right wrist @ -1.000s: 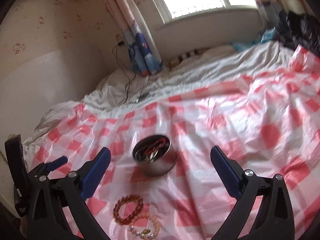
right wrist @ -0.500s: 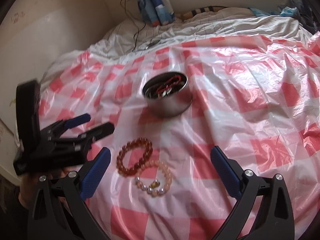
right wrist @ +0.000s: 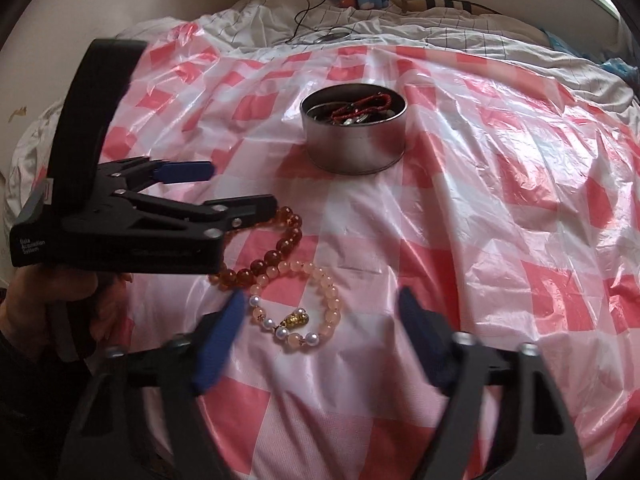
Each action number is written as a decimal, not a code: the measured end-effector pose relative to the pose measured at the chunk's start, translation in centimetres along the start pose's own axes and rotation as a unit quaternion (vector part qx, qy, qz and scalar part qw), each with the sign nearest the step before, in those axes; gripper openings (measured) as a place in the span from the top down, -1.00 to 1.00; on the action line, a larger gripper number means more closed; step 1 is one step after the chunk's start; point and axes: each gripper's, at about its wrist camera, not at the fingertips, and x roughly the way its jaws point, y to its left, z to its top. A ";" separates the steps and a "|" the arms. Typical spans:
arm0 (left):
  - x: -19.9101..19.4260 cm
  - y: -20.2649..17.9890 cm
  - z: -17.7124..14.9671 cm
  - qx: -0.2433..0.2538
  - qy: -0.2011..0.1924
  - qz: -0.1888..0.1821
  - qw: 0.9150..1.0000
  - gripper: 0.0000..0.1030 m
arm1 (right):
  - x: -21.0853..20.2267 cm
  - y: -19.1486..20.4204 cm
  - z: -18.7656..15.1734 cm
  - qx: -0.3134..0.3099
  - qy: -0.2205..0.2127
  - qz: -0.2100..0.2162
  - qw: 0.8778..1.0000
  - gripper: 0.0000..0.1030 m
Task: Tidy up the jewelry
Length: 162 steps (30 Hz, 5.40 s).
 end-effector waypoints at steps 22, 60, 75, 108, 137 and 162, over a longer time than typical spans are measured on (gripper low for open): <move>-6.2 3.3 1.8 -0.078 -0.057 -0.158 0.983 0.80 | -3.5 -4.6 1.0 0.136 -0.091 0.202 0.966 0.83; -4.3 10.0 7.5 -0.227 -0.107 -0.046 0.967 -0.29 | 4.9 -6.0 15.4 0.129 -0.106 0.101 0.981 0.17; -4.4 9.4 7.5 -0.210 -0.102 -0.040 0.972 -0.43 | 6.7 -1.3 15.6 -0.056 -0.073 -0.130 0.987 -0.18; -9.0 0.4 1.2 -0.111 -0.120 0.075 0.984 -0.85 | -6.7 -2.3 3.4 0.074 -0.158 -0.077 0.982 -0.79; -11.7 0.5 -2.3 -0.104 -0.109 0.126 0.981 -0.85 | -5.2 -1.8 3.2 0.111 -0.149 -0.088 0.979 -0.85; -10.4 0.5 -2.0 -0.121 -0.070 0.125 0.982 -0.85 | -4.7 -2.5 3.0 0.117 -0.145 -0.096 0.978 -0.85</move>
